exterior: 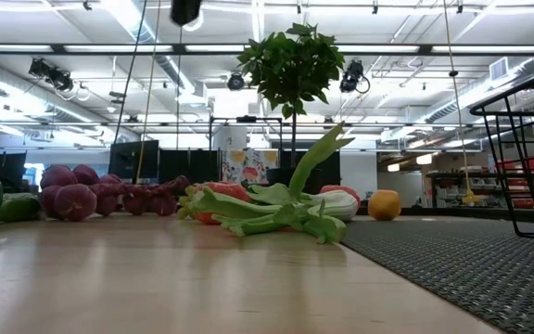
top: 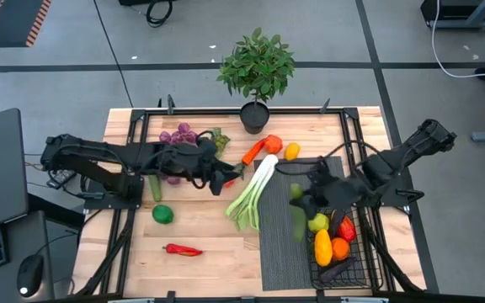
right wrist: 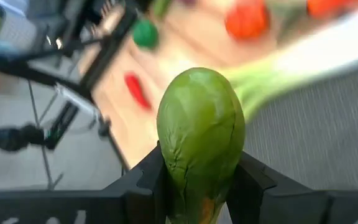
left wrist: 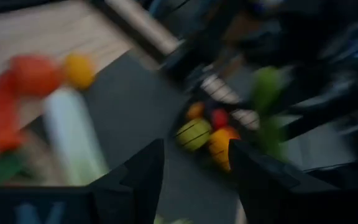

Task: Build produce basket
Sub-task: Put the right cucumber into the black wire basket, then put the red chili pepper into the black wire basket

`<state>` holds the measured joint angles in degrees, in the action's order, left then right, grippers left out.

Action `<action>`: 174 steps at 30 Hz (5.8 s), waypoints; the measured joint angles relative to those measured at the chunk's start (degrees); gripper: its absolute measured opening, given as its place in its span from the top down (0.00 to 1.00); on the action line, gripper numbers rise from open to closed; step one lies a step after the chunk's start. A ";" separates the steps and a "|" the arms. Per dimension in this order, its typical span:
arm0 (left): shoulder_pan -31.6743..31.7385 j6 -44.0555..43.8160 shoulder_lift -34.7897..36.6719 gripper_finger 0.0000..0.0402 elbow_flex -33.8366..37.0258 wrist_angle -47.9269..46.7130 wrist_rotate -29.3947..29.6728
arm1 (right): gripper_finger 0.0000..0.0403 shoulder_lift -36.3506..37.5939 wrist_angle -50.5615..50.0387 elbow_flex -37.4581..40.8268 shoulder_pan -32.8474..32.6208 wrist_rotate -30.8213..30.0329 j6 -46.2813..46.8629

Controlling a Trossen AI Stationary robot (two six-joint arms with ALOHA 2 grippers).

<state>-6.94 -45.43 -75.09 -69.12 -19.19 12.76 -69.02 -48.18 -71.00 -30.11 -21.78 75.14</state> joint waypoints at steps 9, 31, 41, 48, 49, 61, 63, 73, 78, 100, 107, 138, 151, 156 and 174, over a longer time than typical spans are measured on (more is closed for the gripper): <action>-0.94 -6.07 -3.50 0.56 0.13 -16.93 -1.68 | 0.67 -0.48 -18.38 -0.01 -12.26 13.41 21.33; -23.31 5.62 -8.18 0.53 0.13 -33.23 -24.77 | 0.21 -6.92 -22.38 -0.02 -16.31 11.82 27.33; -31.81 3.12 -16.09 0.54 5.93 -27.13 -27.74 | 0.20 -6.90 -19.53 -0.02 -14.73 6.36 26.85; -32.50 0.56 -18.96 0.56 9.37 -25.58 -23.59 | 0.20 -6.90 -19.16 -0.02 -14.66 6.31 26.57; -32.49 0.50 -19.02 0.56 9.58 -25.64 -23.16 | 0.20 -6.90 -19.01 -0.02 -14.66 6.41 26.55; -33.57 3.87 -24.16 0.57 9.54 -21.12 -21.28 | 0.20 -6.90 -17.59 -0.02 -14.66 5.92 26.48; -33.57 3.72 -25.74 0.57 9.31 -20.69 -22.23 | 0.20 -6.90 -17.32 -0.02 -14.68 5.92 26.54; -30.62 2.17 -26.04 0.74 8.14 -20.87 -22.57 | 0.20 -6.90 -16.97 -0.02 -14.64 4.85 26.26; -26.37 0.71 -23.85 0.95 4.00 -22.37 -21.16 | 0.20 -6.90 -13.66 -0.02 -14.64 1.26 26.21; -9.06 -0.43 -17.38 0.99 -20.94 -7.61 -12.01 | 0.20 -6.90 27.04 -0.02 -7.85 -20.75 -4.90; -8.92 -0.50 -17.60 0.99 -20.96 -6.57 -9.95 | 0.21 -6.84 35.27 -0.04 -4.14 -20.18 -13.82; -7.96 2.36 -17.60 0.92 -20.94 -24.06 -3.83 | 0.88 -6.52 9.05 -0.04 -2.77 8.10 -10.31; -10.18 4.00 -17.57 0.93 -20.85 -53.03 -3.70 | 0.88 -5.08 -3.20 -0.06 -14.33 19.91 5.91; -11.98 8.22 -17.42 0.90 -17.02 -53.26 -8.31 | 0.87 -5.27 -8.20 -0.07 -18.56 15.24 8.12; -11.24 4.73 -5.92 0.82 11.39 -40.51 -17.11 | 0.64 -5.34 -21.86 -0.07 -25.51 6.65 23.78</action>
<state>-18.18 -40.71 -81.01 -57.74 -59.70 -4.36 -74.37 -70.04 -71.07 -55.62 -15.13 98.93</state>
